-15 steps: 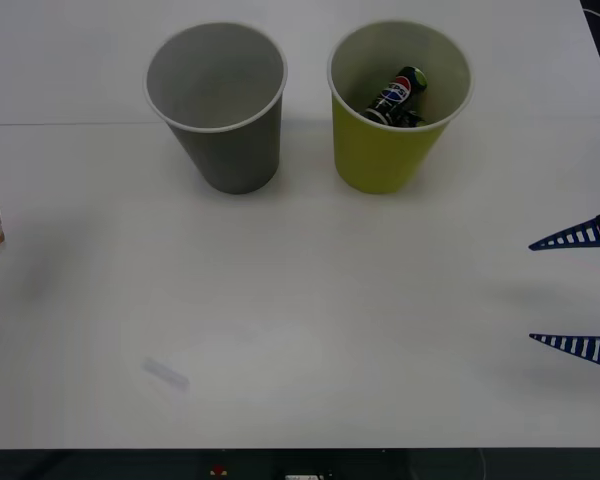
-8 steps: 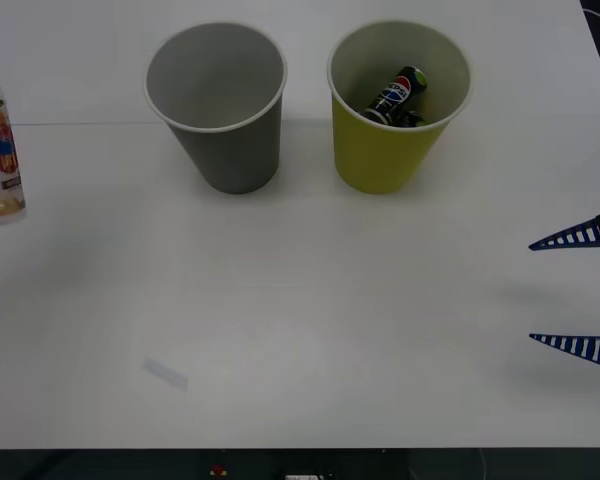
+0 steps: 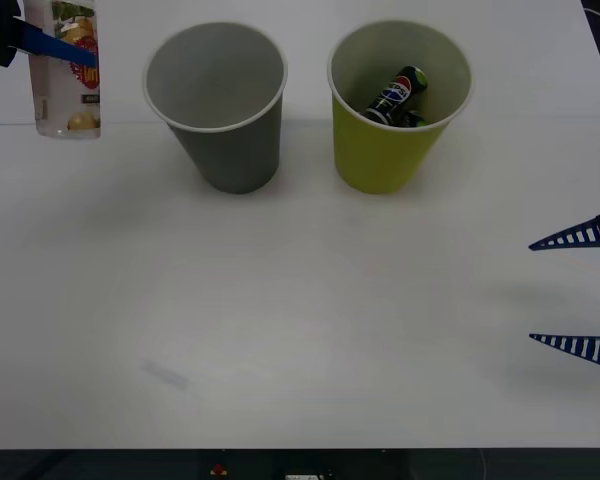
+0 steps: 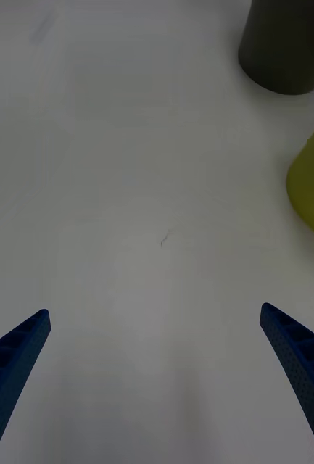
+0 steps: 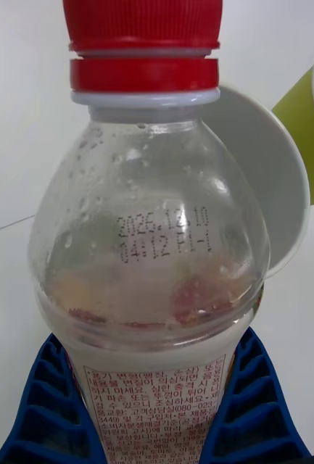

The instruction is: Put the can into the green bin and the plastic bottle into the gray bin

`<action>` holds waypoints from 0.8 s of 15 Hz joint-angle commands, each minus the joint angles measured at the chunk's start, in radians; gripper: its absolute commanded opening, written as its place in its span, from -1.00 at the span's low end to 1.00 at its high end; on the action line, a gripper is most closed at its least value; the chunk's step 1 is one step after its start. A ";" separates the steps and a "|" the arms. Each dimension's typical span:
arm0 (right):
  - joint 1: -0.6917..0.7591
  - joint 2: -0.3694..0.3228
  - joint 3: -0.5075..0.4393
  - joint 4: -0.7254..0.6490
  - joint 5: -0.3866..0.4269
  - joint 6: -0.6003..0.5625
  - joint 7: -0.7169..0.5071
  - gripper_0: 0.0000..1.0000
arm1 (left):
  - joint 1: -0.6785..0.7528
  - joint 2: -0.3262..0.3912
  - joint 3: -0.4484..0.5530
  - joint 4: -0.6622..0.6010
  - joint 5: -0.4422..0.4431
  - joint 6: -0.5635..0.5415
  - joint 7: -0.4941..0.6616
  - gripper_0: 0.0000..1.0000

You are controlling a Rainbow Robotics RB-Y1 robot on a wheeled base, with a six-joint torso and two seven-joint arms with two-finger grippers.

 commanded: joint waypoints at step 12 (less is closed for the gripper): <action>0.000 0.000 0.000 0.000 0.000 0.000 0.000 1.00 | -0.248 -0.107 -0.281 0.015 -0.091 0.001 -0.017 -1.00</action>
